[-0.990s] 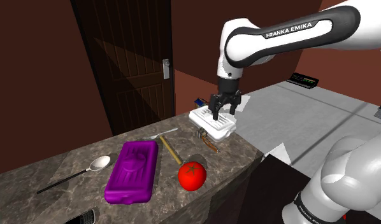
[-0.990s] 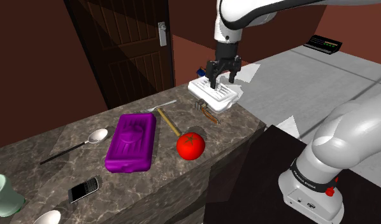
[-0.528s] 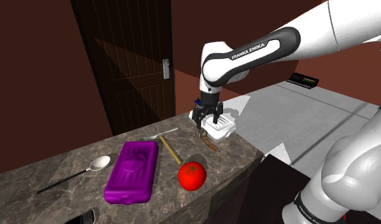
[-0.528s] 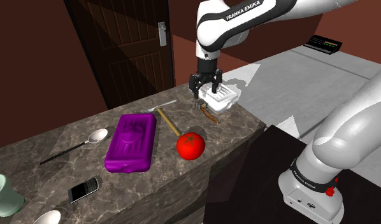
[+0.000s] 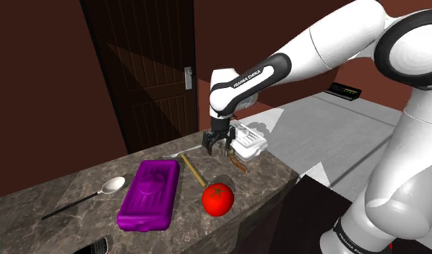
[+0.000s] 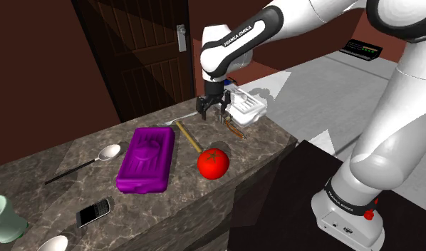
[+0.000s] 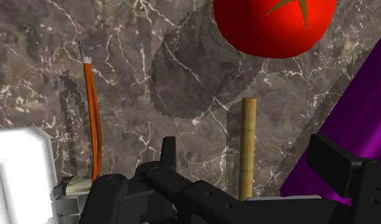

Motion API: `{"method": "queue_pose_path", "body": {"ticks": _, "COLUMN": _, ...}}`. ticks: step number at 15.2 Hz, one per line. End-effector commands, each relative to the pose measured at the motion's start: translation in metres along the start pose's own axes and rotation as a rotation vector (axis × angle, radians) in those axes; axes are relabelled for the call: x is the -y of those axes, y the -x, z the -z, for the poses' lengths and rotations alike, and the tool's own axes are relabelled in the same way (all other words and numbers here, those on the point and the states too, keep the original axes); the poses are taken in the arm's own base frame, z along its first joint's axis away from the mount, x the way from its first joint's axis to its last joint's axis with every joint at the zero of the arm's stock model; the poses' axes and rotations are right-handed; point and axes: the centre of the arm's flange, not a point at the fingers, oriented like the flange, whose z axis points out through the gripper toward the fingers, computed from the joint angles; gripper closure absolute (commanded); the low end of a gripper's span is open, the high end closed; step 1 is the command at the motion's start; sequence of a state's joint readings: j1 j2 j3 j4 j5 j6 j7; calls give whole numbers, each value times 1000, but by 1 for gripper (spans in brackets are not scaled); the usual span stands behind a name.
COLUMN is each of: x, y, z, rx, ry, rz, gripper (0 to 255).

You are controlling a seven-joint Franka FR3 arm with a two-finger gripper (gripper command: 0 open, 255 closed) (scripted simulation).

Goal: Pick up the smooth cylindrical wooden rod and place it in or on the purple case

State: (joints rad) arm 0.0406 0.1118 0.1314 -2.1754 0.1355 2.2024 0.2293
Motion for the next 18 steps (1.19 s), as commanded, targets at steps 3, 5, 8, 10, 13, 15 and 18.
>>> {"method": "queue_pose_path", "body": {"ticks": 3, "x": 17, "y": -39, "z": -36, "rx": -2, "ry": -4, "rz": 1, "gripper": 0}}
{"method": "queue_pose_path", "body": {"ticks": 5, "x": 24, "y": -57, "z": -53, "rx": -2, "ry": -6, "rz": 2, "gripper": 0}}
{"method": "queue_pose_path", "body": {"ticks": 8, "x": 35, "y": -85, "z": -80, "rx": -2, "ry": -8, "rz": 3, "gripper": 0}}
{"method": "queue_pose_path", "body": {"ticks": 10, "x": 43, "y": -103, "z": -97, "rx": -3, "ry": -10, "rz": 4, "gripper": 0}}
{"method": "queue_pose_path", "body": {"ticks": 13, "x": 54, "y": -130, "z": -124, "rx": -3, "ry": -12, "rz": 5, "gripper": 0}}
{"method": "queue_pose_path", "body": {"ticks": 15, "x": 55, "y": -130, "z": -130, "rx": -3, "ry": -13, "rz": 5, "gripper": 0}}
{"method": "queue_pose_path", "body": {"ticks": 18, "x": 55, "y": -131, "z": -146, "rx": -3, "ry": -13, "rz": 5, "gripper": 0}}
